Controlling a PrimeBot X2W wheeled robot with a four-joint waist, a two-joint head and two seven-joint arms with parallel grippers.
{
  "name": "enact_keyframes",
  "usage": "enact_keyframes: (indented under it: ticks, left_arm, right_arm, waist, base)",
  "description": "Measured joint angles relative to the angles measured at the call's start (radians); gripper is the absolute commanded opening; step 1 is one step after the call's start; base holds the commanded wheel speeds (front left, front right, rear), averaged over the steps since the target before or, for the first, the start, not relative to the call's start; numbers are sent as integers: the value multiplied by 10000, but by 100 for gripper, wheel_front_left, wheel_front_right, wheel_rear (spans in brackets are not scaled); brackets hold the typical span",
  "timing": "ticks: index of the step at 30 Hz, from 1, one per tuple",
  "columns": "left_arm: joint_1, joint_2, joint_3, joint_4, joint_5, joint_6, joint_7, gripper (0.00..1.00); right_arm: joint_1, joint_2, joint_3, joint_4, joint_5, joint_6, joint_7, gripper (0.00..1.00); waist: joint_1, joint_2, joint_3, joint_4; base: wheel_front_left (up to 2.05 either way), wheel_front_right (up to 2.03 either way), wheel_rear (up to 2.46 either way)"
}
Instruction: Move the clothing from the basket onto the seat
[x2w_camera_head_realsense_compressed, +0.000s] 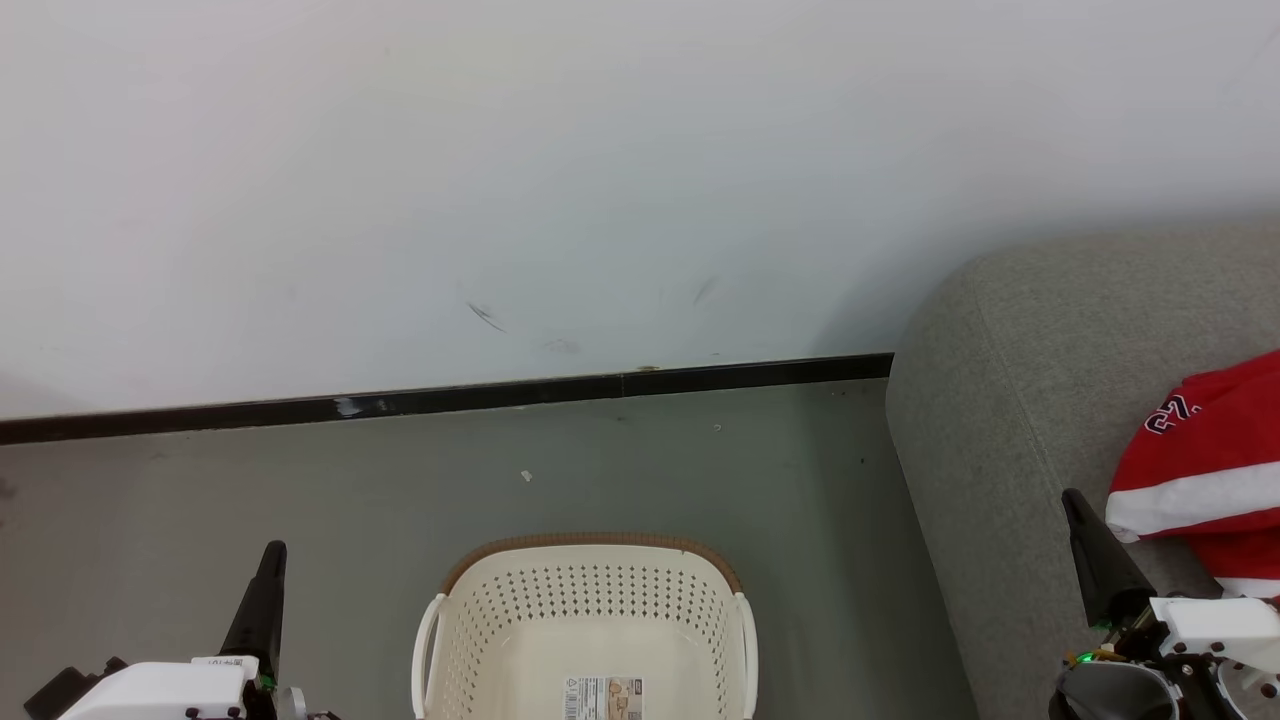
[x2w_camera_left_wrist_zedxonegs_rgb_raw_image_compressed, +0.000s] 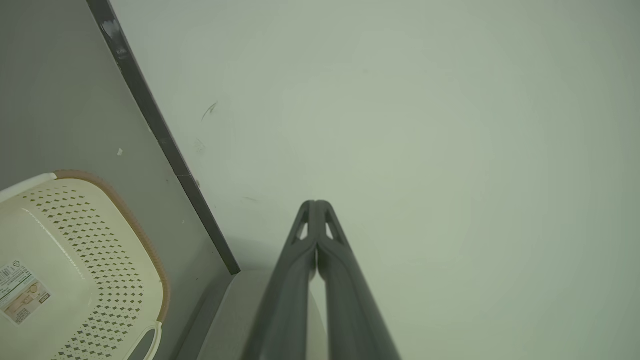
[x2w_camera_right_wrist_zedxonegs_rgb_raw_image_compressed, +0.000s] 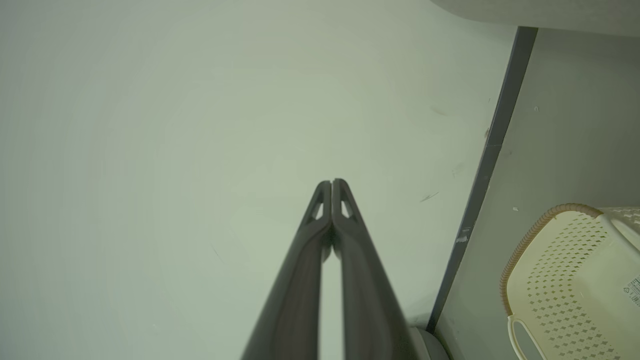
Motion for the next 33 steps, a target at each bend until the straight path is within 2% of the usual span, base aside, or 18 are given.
enact_keyframes:
  ticks: [33]
  left_arm:
    - [-2,0,4,29,0,-4,0,0]
  right_arm:
    - [0,-6,2,4,13,0,0,0]
  waist:
    - [0,0,0,0]
  base:
    - [0,0,0]
